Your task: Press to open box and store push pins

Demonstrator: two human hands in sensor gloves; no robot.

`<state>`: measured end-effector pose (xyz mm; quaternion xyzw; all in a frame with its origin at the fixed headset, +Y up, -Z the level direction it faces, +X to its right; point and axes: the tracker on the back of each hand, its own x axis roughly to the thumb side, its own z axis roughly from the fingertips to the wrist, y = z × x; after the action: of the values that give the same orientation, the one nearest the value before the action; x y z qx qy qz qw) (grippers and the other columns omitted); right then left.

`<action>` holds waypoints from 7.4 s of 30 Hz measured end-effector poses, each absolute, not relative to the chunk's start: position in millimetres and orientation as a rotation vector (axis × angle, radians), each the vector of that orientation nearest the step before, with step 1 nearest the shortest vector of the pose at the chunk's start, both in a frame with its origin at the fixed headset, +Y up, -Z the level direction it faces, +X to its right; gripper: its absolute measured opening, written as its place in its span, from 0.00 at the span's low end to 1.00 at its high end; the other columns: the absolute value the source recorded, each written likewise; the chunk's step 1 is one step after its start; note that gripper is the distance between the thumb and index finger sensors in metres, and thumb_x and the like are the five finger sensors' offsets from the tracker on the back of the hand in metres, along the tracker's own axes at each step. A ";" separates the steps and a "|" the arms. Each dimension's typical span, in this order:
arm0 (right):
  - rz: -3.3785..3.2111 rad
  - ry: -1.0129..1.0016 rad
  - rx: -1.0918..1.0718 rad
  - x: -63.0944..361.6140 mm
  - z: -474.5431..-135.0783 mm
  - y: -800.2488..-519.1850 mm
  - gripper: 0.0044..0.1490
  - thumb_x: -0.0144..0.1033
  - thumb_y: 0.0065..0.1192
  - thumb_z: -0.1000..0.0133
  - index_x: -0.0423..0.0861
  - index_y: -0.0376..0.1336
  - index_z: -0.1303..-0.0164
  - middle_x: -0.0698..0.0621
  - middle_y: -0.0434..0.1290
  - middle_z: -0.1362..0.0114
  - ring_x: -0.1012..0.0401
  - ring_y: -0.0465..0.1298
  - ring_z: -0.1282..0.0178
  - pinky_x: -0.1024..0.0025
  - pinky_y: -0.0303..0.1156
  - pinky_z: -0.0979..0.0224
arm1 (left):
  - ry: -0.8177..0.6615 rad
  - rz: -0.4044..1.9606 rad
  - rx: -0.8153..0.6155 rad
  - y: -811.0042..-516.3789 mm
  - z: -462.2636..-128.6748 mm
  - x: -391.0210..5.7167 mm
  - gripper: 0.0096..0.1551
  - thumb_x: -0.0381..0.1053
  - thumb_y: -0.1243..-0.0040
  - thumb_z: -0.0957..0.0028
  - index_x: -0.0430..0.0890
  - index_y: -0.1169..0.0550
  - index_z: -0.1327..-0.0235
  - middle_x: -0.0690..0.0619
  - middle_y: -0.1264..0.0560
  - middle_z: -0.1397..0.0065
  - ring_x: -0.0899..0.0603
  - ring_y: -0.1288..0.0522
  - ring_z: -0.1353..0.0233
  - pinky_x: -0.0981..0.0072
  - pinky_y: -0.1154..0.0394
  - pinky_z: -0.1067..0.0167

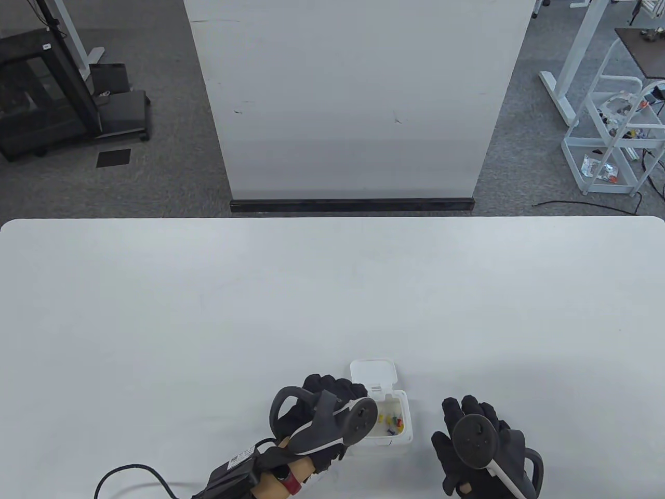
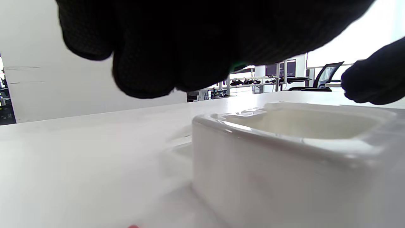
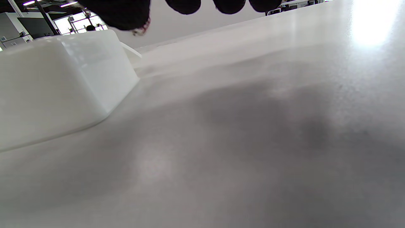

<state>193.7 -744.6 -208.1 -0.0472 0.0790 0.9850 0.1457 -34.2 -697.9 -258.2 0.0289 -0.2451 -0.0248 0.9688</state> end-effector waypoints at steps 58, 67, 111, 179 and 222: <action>2.837 0.257 -0.139 192.7 -209.0 -746.4 0.43 0.57 0.56 0.44 0.56 0.46 0.22 0.47 0.47 0.14 0.41 0.49 0.15 0.36 0.50 0.19 | -0.511 -0.115 -0.071 -757.9 -278.4 -88.2 0.22 0.54 0.32 0.56 0.50 0.19 0.49 0.51 0.17 0.44 0.41 0.16 0.48 0.44 0.24 0.36; 2.830 0.263 -0.145 193.8 -209.6 -746.7 0.43 0.57 0.56 0.45 0.56 0.46 0.22 0.47 0.46 0.14 0.41 0.49 0.15 0.36 0.50 0.18 | -0.491 0.051 -0.023 -729.9 -279.9 -91.3 0.22 0.54 0.32 0.56 0.51 0.19 0.50 0.52 0.17 0.45 0.41 0.16 0.48 0.44 0.24 0.36; 2.800 0.327 -0.127 194.7 -210.9 -748.6 0.43 0.56 0.56 0.44 0.56 0.46 0.21 0.47 0.46 0.14 0.41 0.48 0.15 0.36 0.50 0.18 | 0.148 0.616 -0.600 -754.0 -372.3 -78.4 0.40 0.60 0.38 0.51 0.47 0.35 0.28 0.46 0.21 0.34 0.38 0.22 0.38 0.44 0.29 0.34; 2.803 0.320 -0.109 192.8 -210.8 -750.3 0.43 0.57 0.55 0.44 0.56 0.46 0.21 0.47 0.44 0.14 0.41 0.46 0.14 0.36 0.50 0.18 | -0.680 0.322 -0.403 -754.3 -276.0 -23.8 0.42 0.64 0.57 0.49 0.61 0.53 0.21 0.55 0.61 0.13 0.34 0.63 0.15 0.31 0.60 0.23; 2.943 0.086 -0.114 186.4 -217.2 -754.7 0.45 0.59 0.55 0.45 0.60 0.42 0.21 0.51 0.42 0.13 0.45 0.42 0.12 0.40 0.44 0.15 | 0.116 0.012 -0.002 -740.5 -225.7 -286.5 0.48 0.74 0.52 0.55 0.58 0.45 0.21 0.49 0.53 0.13 0.32 0.56 0.15 0.30 0.57 0.23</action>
<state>186.4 -754.7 -217.2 -0.0386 0.0290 0.9941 0.0974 -286.5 -740.5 -225.7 -0.0010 0.0581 0.0062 0.9983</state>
